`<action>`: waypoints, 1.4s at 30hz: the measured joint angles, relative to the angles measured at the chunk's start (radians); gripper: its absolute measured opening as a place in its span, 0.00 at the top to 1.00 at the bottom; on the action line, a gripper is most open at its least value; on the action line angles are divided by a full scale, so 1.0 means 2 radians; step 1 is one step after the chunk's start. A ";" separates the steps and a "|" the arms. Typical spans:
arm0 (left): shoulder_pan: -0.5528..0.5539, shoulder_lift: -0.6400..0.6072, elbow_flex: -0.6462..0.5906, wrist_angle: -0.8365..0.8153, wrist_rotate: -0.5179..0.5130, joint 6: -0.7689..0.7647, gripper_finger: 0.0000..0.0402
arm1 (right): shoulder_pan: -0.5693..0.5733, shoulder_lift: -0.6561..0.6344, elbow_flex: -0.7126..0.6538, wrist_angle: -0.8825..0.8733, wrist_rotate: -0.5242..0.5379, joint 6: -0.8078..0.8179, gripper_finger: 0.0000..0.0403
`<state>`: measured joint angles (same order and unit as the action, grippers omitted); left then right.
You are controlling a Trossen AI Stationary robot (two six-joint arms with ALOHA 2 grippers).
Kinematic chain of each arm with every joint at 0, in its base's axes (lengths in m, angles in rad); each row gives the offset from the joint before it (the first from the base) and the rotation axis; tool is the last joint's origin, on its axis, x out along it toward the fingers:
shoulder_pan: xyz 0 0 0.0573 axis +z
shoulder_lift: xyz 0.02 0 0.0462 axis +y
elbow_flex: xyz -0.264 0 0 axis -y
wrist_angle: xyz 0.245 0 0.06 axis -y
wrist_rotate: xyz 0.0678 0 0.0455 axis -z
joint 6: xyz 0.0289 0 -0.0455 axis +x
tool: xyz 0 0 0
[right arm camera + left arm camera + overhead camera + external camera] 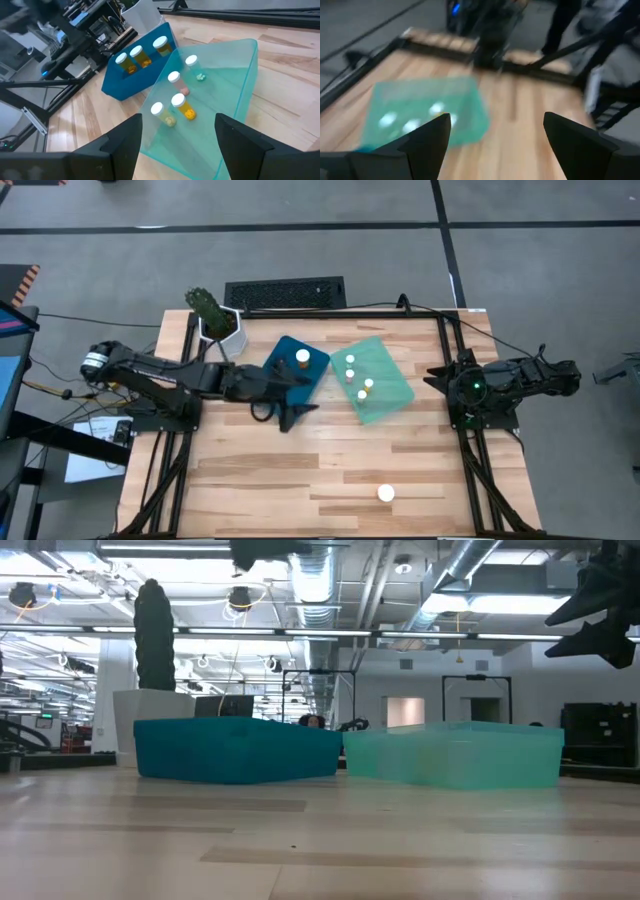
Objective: Pick and place medicine bottles into bin by pill shape (circle, oval)
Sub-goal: Put the yellow pill bottle into the blue bin
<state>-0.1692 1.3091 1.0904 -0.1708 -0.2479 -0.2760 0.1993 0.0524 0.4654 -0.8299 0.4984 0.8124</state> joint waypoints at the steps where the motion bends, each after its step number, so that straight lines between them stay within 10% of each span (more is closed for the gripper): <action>1: -0.009 0.001 0.000 0.019 -0.002 0.003 0.22 | 0.000 0.000 0.000 0.000 0.000 0.001 0.35; 16: -0.114 0.190 0.019 0.340 -0.053 0.050 0.22 | 0.001 0.000 0.000 -0.004 -0.018 0.028 0.35; 35: -0.111 0.544 0.456 0.121 0.014 0.131 0.22 | 0.001 0.000 0.000 -0.014 -0.029 0.018 0.35; 42: -0.105 0.591 0.512 0.096 0.042 0.094 0.22 | 0.001 0.000 0.000 -0.014 -0.030 0.018 0.35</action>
<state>-0.3796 2.4917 2.1136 0.0213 -0.1639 -0.0889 0.2005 0.0525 0.4652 -0.8581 0.4389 0.8482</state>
